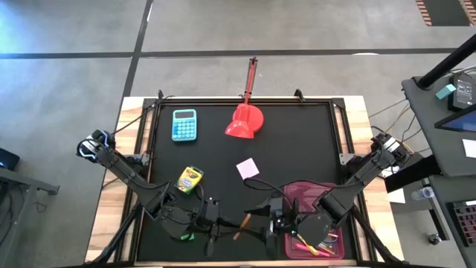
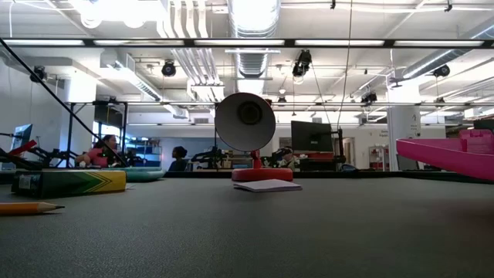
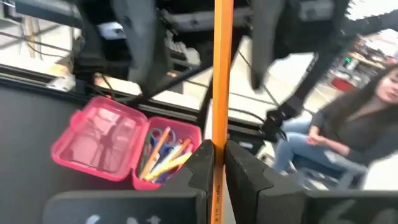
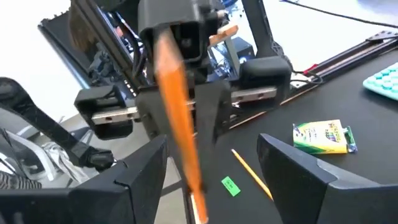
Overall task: Pack school essentials
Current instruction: Put the orange pencil into the pink supply box
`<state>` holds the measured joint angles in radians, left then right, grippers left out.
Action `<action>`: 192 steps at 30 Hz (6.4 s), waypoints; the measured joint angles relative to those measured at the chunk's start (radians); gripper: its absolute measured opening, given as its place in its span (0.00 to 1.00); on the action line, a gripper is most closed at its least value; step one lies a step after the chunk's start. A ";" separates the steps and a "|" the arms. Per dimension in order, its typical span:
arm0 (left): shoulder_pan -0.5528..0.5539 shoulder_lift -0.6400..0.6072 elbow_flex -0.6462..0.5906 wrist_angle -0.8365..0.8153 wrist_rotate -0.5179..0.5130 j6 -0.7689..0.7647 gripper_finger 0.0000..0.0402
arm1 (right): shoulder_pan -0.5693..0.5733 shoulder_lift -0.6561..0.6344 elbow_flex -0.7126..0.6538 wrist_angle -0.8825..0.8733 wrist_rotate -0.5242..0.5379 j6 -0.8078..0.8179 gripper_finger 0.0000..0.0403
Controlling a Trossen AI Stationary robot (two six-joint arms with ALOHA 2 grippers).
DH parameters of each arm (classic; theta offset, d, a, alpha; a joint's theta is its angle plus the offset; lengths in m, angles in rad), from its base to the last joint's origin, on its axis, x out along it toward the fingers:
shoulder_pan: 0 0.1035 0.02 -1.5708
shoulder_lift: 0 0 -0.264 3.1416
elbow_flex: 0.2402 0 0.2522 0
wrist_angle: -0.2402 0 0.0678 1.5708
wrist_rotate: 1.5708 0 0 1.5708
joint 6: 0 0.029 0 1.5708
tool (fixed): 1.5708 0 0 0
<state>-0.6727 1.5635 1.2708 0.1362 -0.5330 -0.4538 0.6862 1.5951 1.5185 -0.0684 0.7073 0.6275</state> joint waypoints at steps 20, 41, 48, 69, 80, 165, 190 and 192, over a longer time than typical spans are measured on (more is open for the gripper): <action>0.039 0.001 -0.001 0.044 -0.006 -0.001 0.03 | -0.039 0.000 0.000 0.000 -0.001 -0.038 0.31; 0.047 0.002 -0.003 0.099 -0.009 0.016 0.09 | -0.039 -0.017 0.000 -0.012 -0.012 -0.006 0.03; 0.045 0.002 -0.012 0.096 0.011 0.015 0.30 | -0.039 -0.085 0.000 -0.273 -0.031 0.158 0.03; 0.040 0.002 -0.036 -0.050 0.165 -0.303 0.37 | 0.132 0.092 -0.001 -1.110 -0.743 0.801 0.03; 0.018 0.005 -0.041 -0.429 0.284 -0.590 0.37 | 0.132 0.205 -0.003 -1.140 -0.769 0.598 0.03; -0.119 -0.093 -0.294 -0.670 0.180 -0.640 0.00 | 0.196 0.260 0.235 -0.803 -0.299 0.365 0.36; -0.110 -0.064 -0.160 0.423 -0.090 0.314 0.00 | 0.075 0.257 0.659 -0.535 0.091 -0.042 0.49; -0.105 -0.051 -0.145 0.422 -0.109 0.326 0.00 | 0.056 0.257 0.666 -0.518 0.046 -0.058 0.54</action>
<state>-0.7779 1.5125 1.1261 0.5580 -0.6418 -0.1274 0.7418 1.8519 2.1846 -0.5865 0.7537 0.5692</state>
